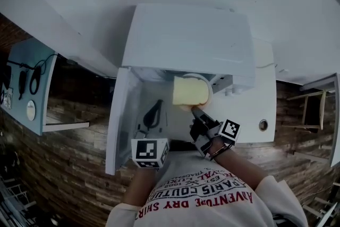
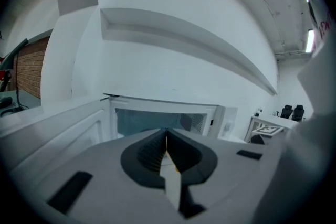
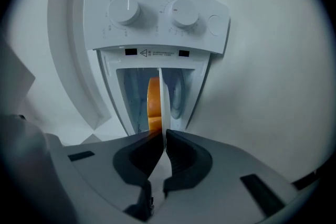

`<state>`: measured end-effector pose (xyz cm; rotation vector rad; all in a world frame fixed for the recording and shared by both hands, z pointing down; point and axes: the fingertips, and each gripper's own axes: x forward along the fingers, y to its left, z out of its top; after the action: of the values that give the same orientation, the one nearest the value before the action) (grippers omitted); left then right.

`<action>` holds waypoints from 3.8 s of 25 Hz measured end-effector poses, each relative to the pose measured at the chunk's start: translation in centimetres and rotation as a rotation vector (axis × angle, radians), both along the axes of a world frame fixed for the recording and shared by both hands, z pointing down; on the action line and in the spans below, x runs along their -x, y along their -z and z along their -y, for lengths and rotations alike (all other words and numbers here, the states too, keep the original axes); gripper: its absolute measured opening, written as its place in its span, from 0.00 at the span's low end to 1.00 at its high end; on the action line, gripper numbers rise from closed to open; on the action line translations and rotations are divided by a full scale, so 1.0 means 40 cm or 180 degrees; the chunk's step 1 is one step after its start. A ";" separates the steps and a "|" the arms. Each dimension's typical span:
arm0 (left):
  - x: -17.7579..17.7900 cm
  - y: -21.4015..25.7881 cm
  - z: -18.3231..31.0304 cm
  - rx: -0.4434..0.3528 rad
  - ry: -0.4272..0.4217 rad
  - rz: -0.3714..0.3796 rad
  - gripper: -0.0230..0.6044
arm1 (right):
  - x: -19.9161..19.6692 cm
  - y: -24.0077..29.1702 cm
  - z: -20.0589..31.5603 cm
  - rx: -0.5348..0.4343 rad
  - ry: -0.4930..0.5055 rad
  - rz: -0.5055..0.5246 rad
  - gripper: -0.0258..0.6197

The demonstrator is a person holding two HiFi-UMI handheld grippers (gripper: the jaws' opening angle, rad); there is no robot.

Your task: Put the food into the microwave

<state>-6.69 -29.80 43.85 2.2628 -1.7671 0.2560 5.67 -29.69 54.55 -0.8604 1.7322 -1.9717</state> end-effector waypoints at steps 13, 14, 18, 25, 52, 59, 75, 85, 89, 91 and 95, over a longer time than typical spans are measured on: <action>0.036 -0.075 0.071 0.0201 -0.0268 -0.0073 0.05 | 0.109 -0.053 0.188 -0.0077 -0.0309 -0.0072 0.07; 0.039 -0.081 0.071 0.0220 -0.0274 -0.0076 0.05 | 0.111 -0.057 0.202 -0.0084 -0.0354 -0.0077 0.07; 0.038 -0.106 0.065 0.0290 -0.0345 -0.0080 0.05 | 0.119 -0.072 0.242 -0.0070 -0.0545 -0.0071 0.07; 0.029 -0.118 0.065 0.0360 -0.0449 -0.0103 0.05 | 0.150 -0.095 0.294 -0.0077 -0.0549 -0.0182 0.07; 0.069 -0.096 0.074 0.0312 -0.0479 -0.0090 0.05 | 0.222 -0.070 0.325 -0.0507 0.0253 -0.1192 0.42; 0.071 -0.093 0.076 0.0305 -0.0490 -0.0093 0.05 | 0.248 -0.084 0.287 -0.1465 0.1580 -0.2879 0.44; 0.061 -0.096 0.073 0.0351 -0.0540 -0.0095 0.05 | 0.193 -0.128 0.254 -0.1746 0.2648 -0.4246 0.36; 0.045 -0.045 0.094 0.0139 -0.0566 0.0051 0.05 | 0.144 0.064 0.222 -0.2134 0.1583 -0.4060 0.07; 0.033 -0.001 0.103 0.0018 -0.0555 0.0035 0.05 | 0.150 0.152 0.166 -0.2512 0.1498 -0.3745 0.06; 0.025 0.023 0.108 -0.0063 -0.0559 0.0042 0.05 | 0.141 0.209 0.155 -0.2696 0.1334 -0.3681 0.06; 0.005 0.083 0.127 -0.0256 -0.0588 0.0052 0.05 | 0.117 0.318 0.161 -0.3086 0.1000 -0.3730 0.06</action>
<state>-6.91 -34.86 40.53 2.4912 -1.6043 0.2431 0.99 -36.14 41.84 -1.4665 3.1115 -0.3347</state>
